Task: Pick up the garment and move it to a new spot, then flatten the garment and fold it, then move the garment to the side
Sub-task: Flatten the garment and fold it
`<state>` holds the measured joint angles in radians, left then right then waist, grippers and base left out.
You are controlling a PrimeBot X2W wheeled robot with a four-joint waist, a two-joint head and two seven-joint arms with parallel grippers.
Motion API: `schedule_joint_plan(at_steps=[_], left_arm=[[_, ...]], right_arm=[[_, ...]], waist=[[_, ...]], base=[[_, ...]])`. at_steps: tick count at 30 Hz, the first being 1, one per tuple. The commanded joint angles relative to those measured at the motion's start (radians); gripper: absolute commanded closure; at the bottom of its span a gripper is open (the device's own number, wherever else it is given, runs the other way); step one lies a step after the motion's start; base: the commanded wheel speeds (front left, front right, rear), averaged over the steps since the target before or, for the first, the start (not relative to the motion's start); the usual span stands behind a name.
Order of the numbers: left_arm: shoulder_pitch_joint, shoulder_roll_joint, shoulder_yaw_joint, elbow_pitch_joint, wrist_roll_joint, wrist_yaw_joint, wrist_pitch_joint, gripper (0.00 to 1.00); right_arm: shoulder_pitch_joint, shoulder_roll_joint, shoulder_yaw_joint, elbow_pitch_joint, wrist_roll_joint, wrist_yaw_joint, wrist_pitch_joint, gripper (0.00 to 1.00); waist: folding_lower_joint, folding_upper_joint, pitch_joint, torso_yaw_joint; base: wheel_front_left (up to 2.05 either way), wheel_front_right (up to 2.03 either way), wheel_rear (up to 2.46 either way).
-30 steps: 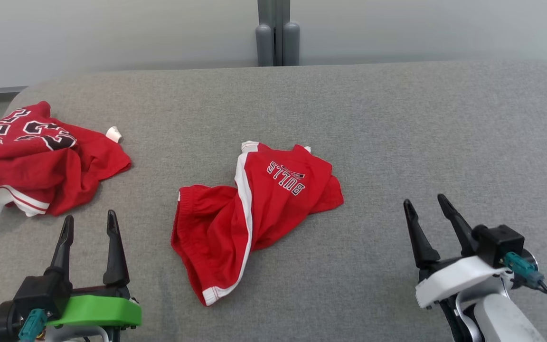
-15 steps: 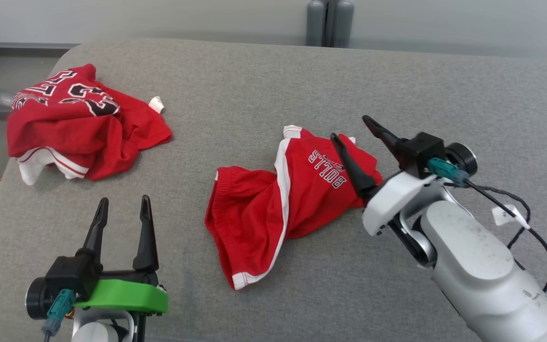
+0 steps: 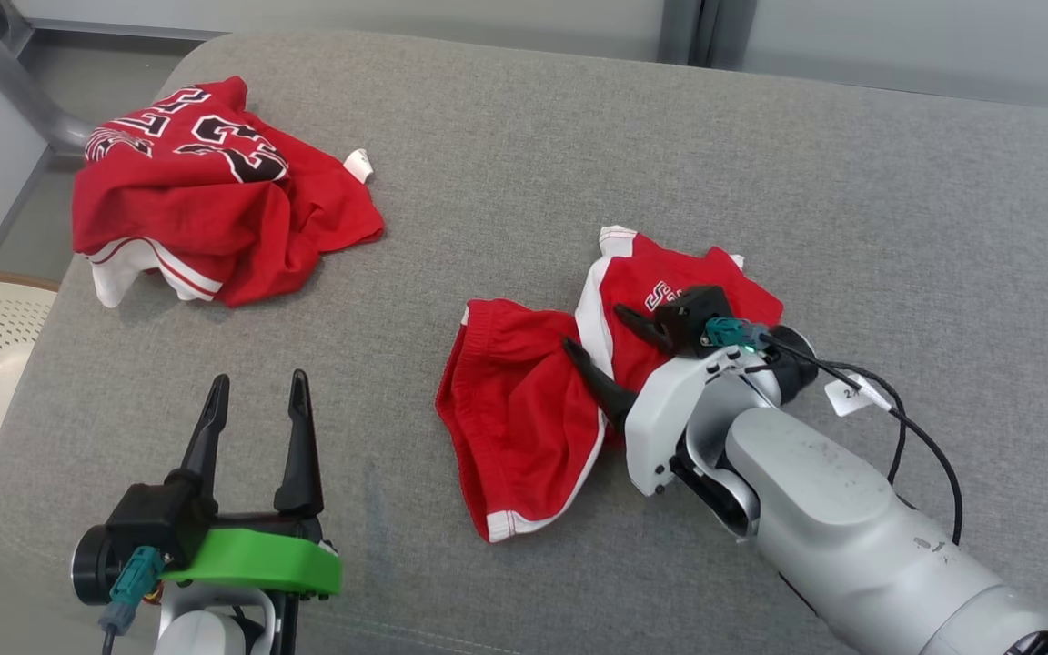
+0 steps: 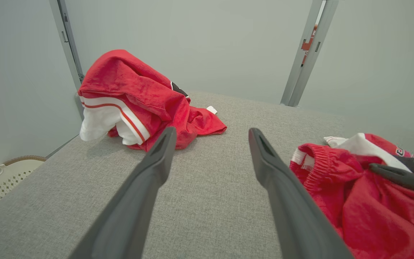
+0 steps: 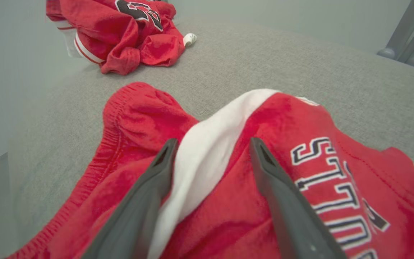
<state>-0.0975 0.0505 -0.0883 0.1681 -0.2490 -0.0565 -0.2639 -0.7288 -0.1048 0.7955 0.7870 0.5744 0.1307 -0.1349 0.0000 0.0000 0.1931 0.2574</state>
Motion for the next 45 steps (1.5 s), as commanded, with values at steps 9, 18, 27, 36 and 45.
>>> schedule_joint_plan(at_steps=[9, 18, 27, 36, 45], left_arm=[[0.015, 0.000, 0.007, 0.006, -0.006, 0.013, -0.001, 0.00], [0.045, 0.001, 0.016, 0.012, 0.003, 0.010, -0.001, 0.00], [0.049, 0.000, 0.024, 0.015, 0.005, 0.007, -0.001, 0.00], [0.040, 0.001, 0.016, 0.017, 0.002, 0.012, -0.001, 0.00], [0.032, 0.001, 0.006, 0.014, -0.006, 0.013, -0.001, 0.00]], right_arm=[[0.013, 0.027, 0.017, 0.041, 0.064, 0.000, -0.086, 1.00], [0.220, -0.061, -0.127, -0.172, -0.024, 0.000, -0.131, 1.00], [0.540, -0.079, -0.309, -0.404, -0.071, 0.000, -0.131, 0.00], [0.550, -0.093, -0.366, -0.501, -0.181, 0.000, -0.128, 0.00], [0.376, -0.105, -0.293, -0.523, -0.238, 0.000, -0.046, 0.00]], waist=[[0.0000, 0.0000, -0.030, -0.037], [0.0000, 0.0000, -0.058, -0.106], [0.0000, 0.0000, -0.055, -0.154], [0.0000, 0.0000, -0.063, -0.164], [0.0000, 0.0000, -0.054, -0.132]], base=[[0.00, 0.00, 0.00], [0.00, 0.00, 0.00], [0.00, 0.00, 0.00], [0.00, 0.00, 0.00], [0.00, 0.00, 0.00]])
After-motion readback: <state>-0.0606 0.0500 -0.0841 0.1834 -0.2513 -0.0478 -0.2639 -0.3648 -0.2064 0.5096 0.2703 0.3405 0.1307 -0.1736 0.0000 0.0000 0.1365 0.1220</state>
